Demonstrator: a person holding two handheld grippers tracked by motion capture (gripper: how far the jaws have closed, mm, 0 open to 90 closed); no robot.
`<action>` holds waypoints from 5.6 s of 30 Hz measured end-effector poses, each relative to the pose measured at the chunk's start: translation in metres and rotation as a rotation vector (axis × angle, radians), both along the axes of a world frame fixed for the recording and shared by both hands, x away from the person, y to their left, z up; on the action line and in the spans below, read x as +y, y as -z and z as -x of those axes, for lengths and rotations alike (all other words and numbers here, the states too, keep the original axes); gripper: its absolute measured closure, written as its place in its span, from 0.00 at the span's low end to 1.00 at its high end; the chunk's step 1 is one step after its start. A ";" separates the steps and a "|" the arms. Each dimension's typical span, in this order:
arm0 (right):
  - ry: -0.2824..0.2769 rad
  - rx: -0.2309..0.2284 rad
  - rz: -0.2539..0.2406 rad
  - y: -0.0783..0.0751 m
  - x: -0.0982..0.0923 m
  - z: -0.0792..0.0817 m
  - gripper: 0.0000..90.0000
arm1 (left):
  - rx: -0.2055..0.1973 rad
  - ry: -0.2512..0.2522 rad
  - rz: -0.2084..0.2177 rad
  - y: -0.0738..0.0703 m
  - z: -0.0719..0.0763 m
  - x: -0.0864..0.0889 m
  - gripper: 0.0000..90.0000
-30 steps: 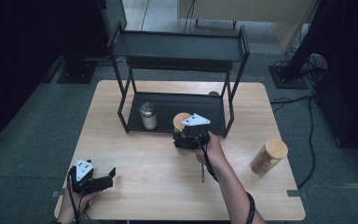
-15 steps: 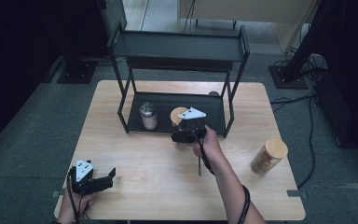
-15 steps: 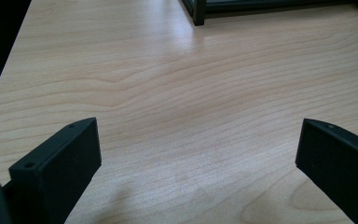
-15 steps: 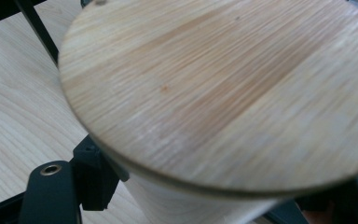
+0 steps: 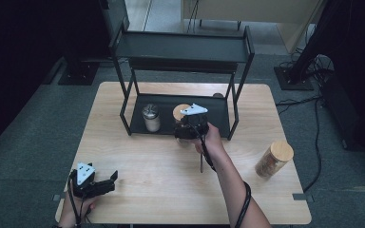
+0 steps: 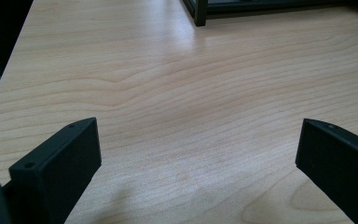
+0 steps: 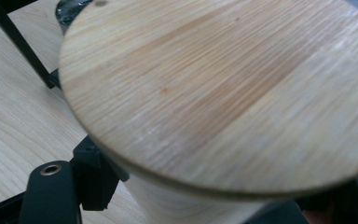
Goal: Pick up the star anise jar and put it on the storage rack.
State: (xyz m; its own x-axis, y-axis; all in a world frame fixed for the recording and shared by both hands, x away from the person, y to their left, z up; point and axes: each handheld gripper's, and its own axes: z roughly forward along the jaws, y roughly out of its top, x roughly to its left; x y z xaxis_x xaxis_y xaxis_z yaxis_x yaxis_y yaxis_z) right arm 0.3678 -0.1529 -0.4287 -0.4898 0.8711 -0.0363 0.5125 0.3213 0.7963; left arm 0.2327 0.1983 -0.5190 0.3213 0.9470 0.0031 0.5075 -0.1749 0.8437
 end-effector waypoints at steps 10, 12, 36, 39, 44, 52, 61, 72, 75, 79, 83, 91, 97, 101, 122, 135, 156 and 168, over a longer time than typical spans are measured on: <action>0.014 0.003 0.009 -0.001 0.000 -0.013 0.28 | -0.001 0.002 0.001 0.000 0.000 0.000 0.00; 0.016 0.003 0.009 -0.001 0.000 -0.014 0.28 | -0.001 0.002 0.000 0.000 0.000 0.000 0.00; 0.028 0.014 0.012 -0.003 0.011 -0.049 0.28 | -0.001 0.002 0.001 0.000 0.000 0.000 0.00; 0.030 0.011 0.006 -0.004 0.014 -0.054 0.28 | -0.002 0.002 0.002 0.000 0.001 0.000 0.00; 0.033 0.010 0.004 -0.003 0.016 -0.059 0.28 | -0.001 0.003 0.001 0.000 0.001 0.000 0.00; 0.045 0.020 0.007 0.002 0.014 -0.061 0.28 | -0.003 0.003 -0.002 0.000 0.001 0.000 0.00; 0.035 0.026 -0.026 0.005 0.010 -0.059 0.27 | -0.002 0.004 -0.003 0.000 0.001 -0.001 0.00; 0.028 0.063 -0.078 0.013 0.006 -0.052 0.00 | 0.000 0.007 -0.007 0.000 0.001 -0.001 0.00; 0.036 0.063 -0.117 0.013 0.003 -0.051 0.00 | 0.001 0.008 -0.007 0.000 0.001 -0.001 0.00; 0.040 0.059 -0.124 0.012 0.001 -0.049 0.00 | 0.002 0.008 -0.007 0.000 0.001 -0.001 0.00; 0.042 0.055 -0.107 0.013 0.000 -0.045 0.00 | 0.003 0.010 -0.009 0.000 0.001 -0.001 0.00; 0.065 0.056 -0.089 0.014 -0.003 -0.037 0.00 | 0.002 0.009 -0.007 0.000 0.001 -0.001 0.00; 0.078 0.053 -0.088 0.015 -0.009 -0.032 0.00 | 0.004 0.011 -0.011 0.000 0.000 -0.001 0.00; 0.075 0.052 -0.083 0.019 -0.013 -0.028 0.00 | 0.004 0.013 -0.013 0.000 0.000 -0.001 0.00; 0.088 0.070 -0.075 0.043 -0.030 -0.007 0.00 | 0.008 0.013 -0.018 0.000 0.000 -0.002 0.00; 0.083 0.071 -0.082 0.052 -0.037 0.005 0.00 | 0.011 0.017 -0.030 0.000 0.000 -0.003 0.00; 0.085 0.079 -0.102 0.067 -0.048 0.024 0.00 | 0.008 0.013 -0.036 0.000 0.000 -0.004 0.00; 0.089 0.075 -0.117 0.078 -0.054 0.034 0.00 | 0.012 0.014 -0.040 0.001 0.000 -0.004 0.00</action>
